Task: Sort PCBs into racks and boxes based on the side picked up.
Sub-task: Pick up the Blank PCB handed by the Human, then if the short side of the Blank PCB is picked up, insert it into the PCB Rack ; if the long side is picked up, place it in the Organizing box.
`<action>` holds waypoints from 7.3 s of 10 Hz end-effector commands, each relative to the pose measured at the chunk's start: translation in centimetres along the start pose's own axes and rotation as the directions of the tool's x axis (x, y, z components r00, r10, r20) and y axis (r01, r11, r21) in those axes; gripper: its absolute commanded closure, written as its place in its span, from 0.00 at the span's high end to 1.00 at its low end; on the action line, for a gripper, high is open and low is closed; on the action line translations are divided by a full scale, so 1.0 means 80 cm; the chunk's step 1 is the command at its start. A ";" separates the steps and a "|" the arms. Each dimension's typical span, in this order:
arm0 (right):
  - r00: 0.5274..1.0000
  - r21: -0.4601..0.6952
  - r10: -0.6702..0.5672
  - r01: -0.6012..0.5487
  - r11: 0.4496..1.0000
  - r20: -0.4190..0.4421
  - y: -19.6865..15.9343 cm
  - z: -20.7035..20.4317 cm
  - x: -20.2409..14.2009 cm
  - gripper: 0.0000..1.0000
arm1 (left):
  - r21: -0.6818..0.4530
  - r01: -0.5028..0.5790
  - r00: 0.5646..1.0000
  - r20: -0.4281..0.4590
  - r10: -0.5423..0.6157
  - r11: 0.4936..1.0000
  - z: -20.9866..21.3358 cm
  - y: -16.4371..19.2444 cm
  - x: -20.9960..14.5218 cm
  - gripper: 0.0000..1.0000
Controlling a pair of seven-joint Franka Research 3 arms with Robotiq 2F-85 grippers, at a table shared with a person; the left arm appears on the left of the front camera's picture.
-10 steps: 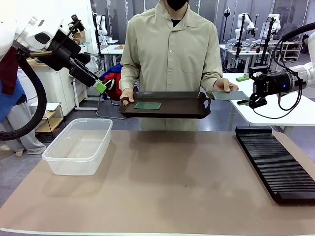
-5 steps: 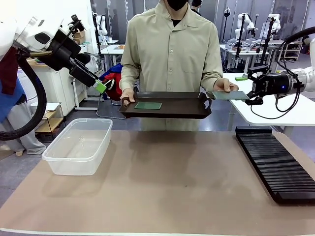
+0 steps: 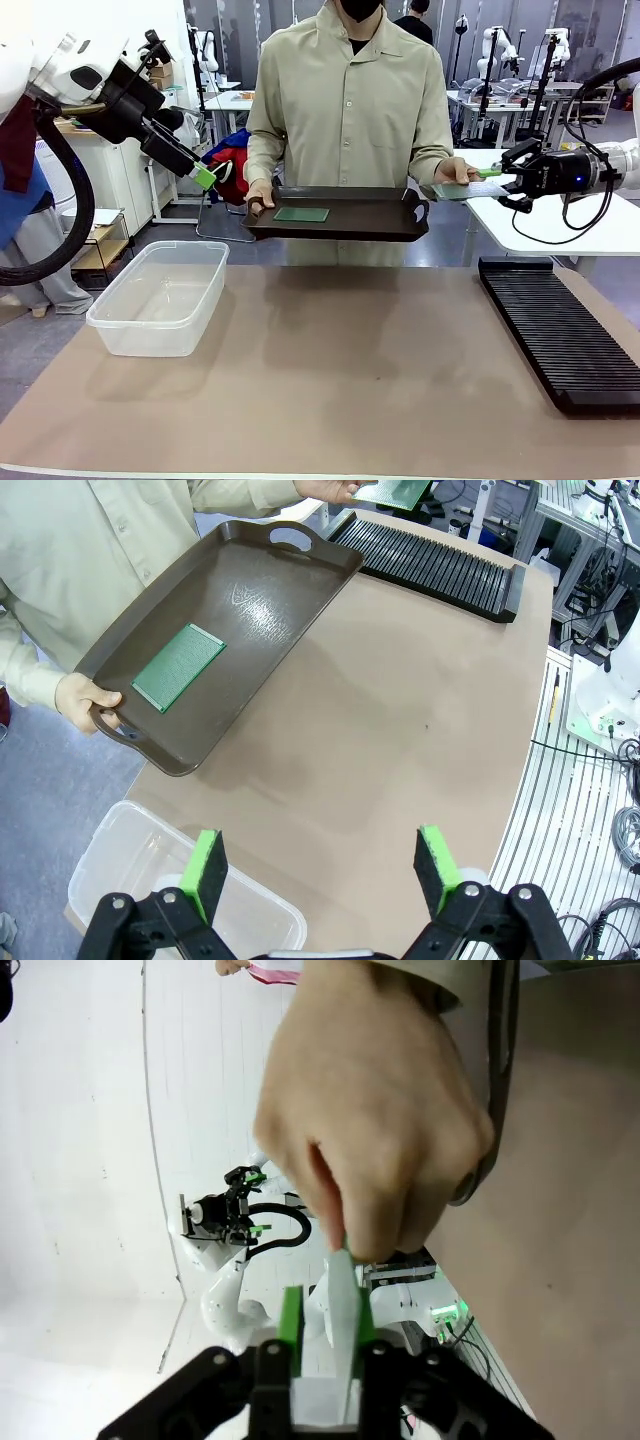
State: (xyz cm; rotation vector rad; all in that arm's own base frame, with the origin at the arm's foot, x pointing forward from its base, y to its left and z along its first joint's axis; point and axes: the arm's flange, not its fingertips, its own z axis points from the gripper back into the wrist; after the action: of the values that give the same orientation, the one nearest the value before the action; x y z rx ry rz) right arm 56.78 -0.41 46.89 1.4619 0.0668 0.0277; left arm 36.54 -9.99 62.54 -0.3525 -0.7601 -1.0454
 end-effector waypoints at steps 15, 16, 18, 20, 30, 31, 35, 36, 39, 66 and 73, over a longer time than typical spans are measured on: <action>1.000 -0.001 -0.016 0.016 1.000 -0.003 -0.003 -0.002 0.001 0.00 | -0.007 -0.002 1.000 -0.003 0.002 1.000 0.000 -0.001 -0.001 1.00; 1.000 -0.001 -0.016 0.016 1.000 -0.003 -0.003 -0.002 0.001 0.00 | -0.007 -0.002 1.000 -0.003 0.002 1.000 0.000 -0.001 -0.001 1.00; 1.000 -0.001 -0.016 0.016 1.000 -0.003 -0.003 -0.002 0.001 0.00 | -0.007 -0.002 1.000 -0.003 0.002 1.000 0.000 -0.001 -0.001 1.00; 1.000 -0.001 -0.016 0.016 1.000 -0.003 -0.003 -0.002 0.001 0.00 | -0.007 -0.002 1.000 -0.003 0.002 1.000 0.000 -0.001 -0.001 1.00; 0.963 0.008 0.249 -0.249 0.968 -0.107 0.026 0.024 -0.030 0.02 | -0.007 -0.002 1.000 -0.003 0.002 1.000 0.000 -0.001 -0.001 1.00; 0.924 0.024 0.360 -0.360 0.933 -0.129 0.033 0.031 -0.040 0.02 | -0.007 -0.002 1.000 -0.003 0.002 1.000 0.000 -0.001 -0.001 1.00; 0.655 0.020 0.723 -0.738 0.675 -0.219 0.059 0.086 -0.069 0.02 | -0.007 -0.002 1.000 -0.003 0.002 1.000 0.000 -0.001 -0.001 1.00; 0.564 -0.023 0.804 -0.821 0.571 -0.190 0.070 0.106 -0.071 0.02 | -0.007 -0.002 1.000 -0.003 0.002 1.000 0.000 -0.001 -0.001 1.00; 0.429 -0.093 0.888 -0.903 0.419 -0.166 0.072 0.159 -0.065 0.02 | -0.007 -0.002 1.000 -0.003 0.002 1.000 0.000 -0.001 -0.001 1.00; 0.006 -0.062 0.933 -0.998 -0.017 -0.360 -0.065 0.275 0.057 0.02 | -0.007 -0.002 1.000 -0.003 0.002 1.000 0.000 -0.001 -0.001 1.00; -0.018 -0.036 0.924 -0.999 -0.034 -0.381 -0.071 0.273 0.044 0.02 | -0.007 -0.002 1.000 -0.003 0.002 1.000 0.000 -0.001 -0.001 1.00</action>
State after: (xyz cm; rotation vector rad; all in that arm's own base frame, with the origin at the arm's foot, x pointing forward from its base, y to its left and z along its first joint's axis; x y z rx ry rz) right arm 61.83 -22.63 43.30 0.8542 -0.8376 1.4162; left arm 36.53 -9.99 62.55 -0.3528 -0.7599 -1.0457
